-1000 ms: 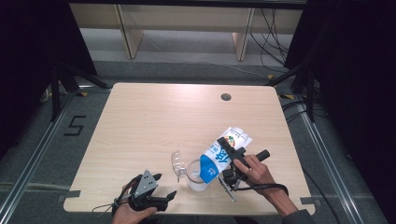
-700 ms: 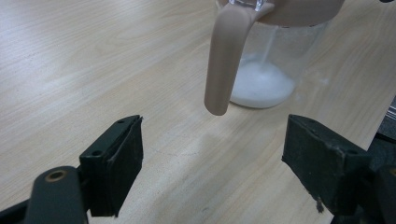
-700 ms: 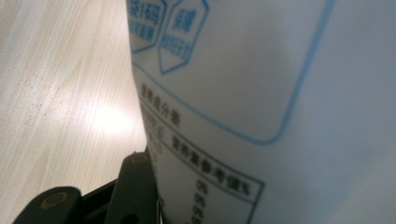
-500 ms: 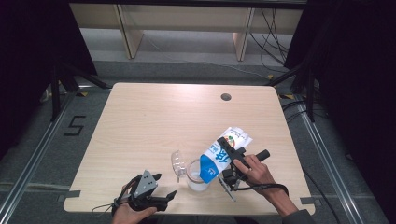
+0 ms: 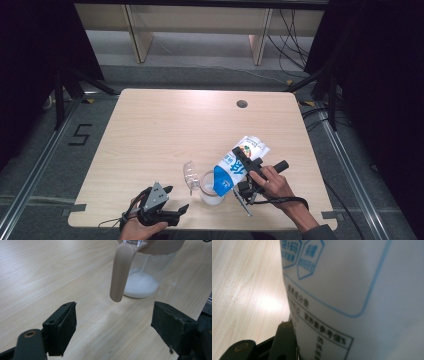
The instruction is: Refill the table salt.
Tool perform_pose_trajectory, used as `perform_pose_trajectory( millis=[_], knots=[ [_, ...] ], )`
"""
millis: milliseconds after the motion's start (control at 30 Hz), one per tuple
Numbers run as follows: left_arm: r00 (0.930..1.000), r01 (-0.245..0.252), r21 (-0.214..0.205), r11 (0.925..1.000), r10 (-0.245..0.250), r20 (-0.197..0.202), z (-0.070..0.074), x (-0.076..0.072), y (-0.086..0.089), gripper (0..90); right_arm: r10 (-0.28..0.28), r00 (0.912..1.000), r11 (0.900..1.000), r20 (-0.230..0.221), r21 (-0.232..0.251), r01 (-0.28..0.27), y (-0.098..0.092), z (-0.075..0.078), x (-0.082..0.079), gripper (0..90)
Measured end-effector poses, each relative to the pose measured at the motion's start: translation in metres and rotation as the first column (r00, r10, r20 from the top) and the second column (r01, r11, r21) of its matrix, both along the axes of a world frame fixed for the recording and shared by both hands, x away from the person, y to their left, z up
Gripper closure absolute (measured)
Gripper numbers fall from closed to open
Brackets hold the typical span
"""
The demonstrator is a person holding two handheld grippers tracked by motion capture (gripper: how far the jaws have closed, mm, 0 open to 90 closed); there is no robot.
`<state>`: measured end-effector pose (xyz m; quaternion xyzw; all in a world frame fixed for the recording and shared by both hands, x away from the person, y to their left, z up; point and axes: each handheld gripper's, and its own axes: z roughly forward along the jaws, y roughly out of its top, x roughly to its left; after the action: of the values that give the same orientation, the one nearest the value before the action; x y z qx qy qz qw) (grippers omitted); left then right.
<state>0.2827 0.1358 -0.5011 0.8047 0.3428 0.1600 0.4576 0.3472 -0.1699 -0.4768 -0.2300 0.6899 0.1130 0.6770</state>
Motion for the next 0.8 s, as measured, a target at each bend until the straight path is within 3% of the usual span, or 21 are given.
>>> perform_pose_trajectory(
  millis=[33, 167, 200, 267, 433, 467, 533, 800],
  knots=[
    [1.0, -0.001, 0.0, 1.0, 0.001, 0.0, 0.0, 0.0, 0.0, 19.7, 0.008, 0.9998, 0.9997, 0.02, -0.022, -0.007, 0.001, 0.0021, -0.0005, 58.3],
    [1.0, 0.001, 0.003, 1.0, -0.001, 0.0, 0.0002, 0.0, 0.0005, 19.8, 0.008, 0.9998, 0.9997, 0.02, -0.022, -0.007, 0.001, 0.0023, -0.0003, 58.4],
    [1.0, 0.001, 0.003, 1.0, -0.001, 0.0, 0.0002, 0.0, 0.0004, 19.8, -0.001, 1.0, 1.0, 0.0, 0.0, 0.001, 0.0001, 0.0001, 0.0, 58.4],
    [1.0, 0.0, 0.0, 1.0, 0.0, 0.001, 0.0001, -0.0001, 0.0, 19.8, 0.003, 0.9998, 0.9998, 0.019, -0.019, -0.002, 0.0004, 0.0024, -0.0004, 58.3],
    [1.0, 0.001, 0.003, 1.0, -0.001, 0.0, 0.0002, 0.0001, 0.0004, 19.8, -0.007, 0.9999, 1.0, 0.007, -0.002, 0.007, -0.0004, 0.001, -0.0003, 58.4],
    [1.0, 0.001, 0.003, 1.0, -0.001, 0.001, 0.0002, 0.0, 0.0004, 19.8, 0.003, 0.9996, 0.9997, 0.029, -0.023, -0.002, 0.0003, 0.003, -0.0005, 58.4],
    [1.0, 0.0, 0.0, 1.0, 0.0, 0.001, 0.0001, -0.0001, 0.0001, 19.7, -0.011, 0.9999, 0.9999, 0.01, -0.01, 0.011, -0.0006, 0.0009, -0.0005, 58.6],
    [1.0, -0.003, -0.009, 1.0, 0.003, 0.002, -0.0001, -0.0004, -0.0008, 19.8, -0.009, 0.9999, 0.9999, 0.012, -0.01, 0.009, -0.0004, -0.0004, -0.0007, 58.8]
  ],
)
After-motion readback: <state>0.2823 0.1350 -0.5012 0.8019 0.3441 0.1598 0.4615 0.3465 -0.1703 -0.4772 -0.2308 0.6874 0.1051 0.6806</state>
